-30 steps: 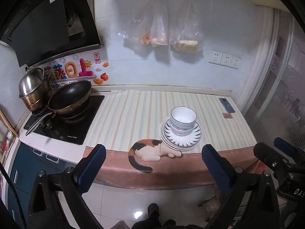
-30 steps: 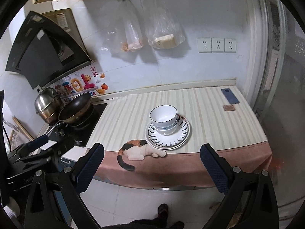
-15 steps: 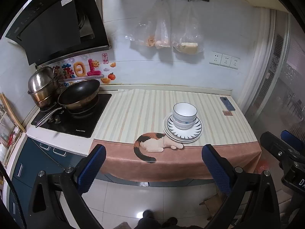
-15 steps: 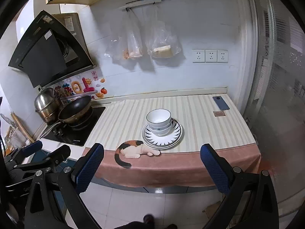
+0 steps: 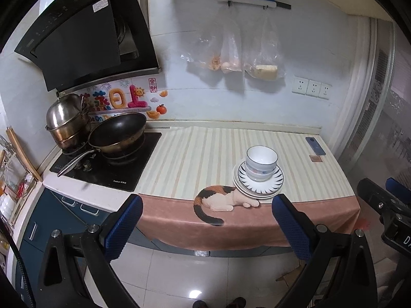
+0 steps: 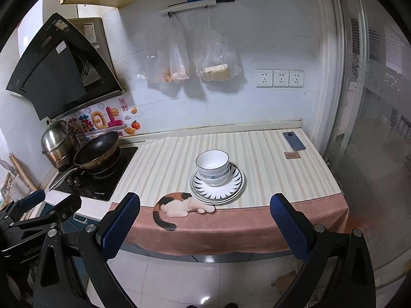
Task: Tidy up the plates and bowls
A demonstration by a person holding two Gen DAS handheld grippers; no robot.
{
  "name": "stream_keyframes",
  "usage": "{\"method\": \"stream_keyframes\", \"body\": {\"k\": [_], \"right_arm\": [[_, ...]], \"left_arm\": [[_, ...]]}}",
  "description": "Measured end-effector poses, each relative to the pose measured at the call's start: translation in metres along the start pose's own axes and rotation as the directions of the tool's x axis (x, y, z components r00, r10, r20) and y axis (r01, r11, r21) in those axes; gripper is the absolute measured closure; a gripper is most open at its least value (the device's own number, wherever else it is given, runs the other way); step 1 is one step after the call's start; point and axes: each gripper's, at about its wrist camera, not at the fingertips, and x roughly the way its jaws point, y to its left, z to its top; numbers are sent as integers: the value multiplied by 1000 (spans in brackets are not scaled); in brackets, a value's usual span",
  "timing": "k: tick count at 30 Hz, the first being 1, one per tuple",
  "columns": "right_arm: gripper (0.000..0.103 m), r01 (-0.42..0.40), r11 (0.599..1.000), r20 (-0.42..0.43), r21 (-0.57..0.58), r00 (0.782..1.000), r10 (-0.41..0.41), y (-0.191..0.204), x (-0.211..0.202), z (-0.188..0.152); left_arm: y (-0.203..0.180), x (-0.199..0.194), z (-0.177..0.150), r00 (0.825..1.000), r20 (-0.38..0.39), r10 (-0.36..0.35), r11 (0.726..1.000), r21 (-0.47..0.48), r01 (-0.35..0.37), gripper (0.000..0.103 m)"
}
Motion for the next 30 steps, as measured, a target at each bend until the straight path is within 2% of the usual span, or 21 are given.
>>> {"method": "stream_keyframes", "body": {"k": [30], "right_arm": [[0, 50, 999, -17, 20, 999, -50, 14, 7, -9]], "left_arm": [[7, 4, -1, 999, -7, -44, 999, 4, 44, 0]]}}
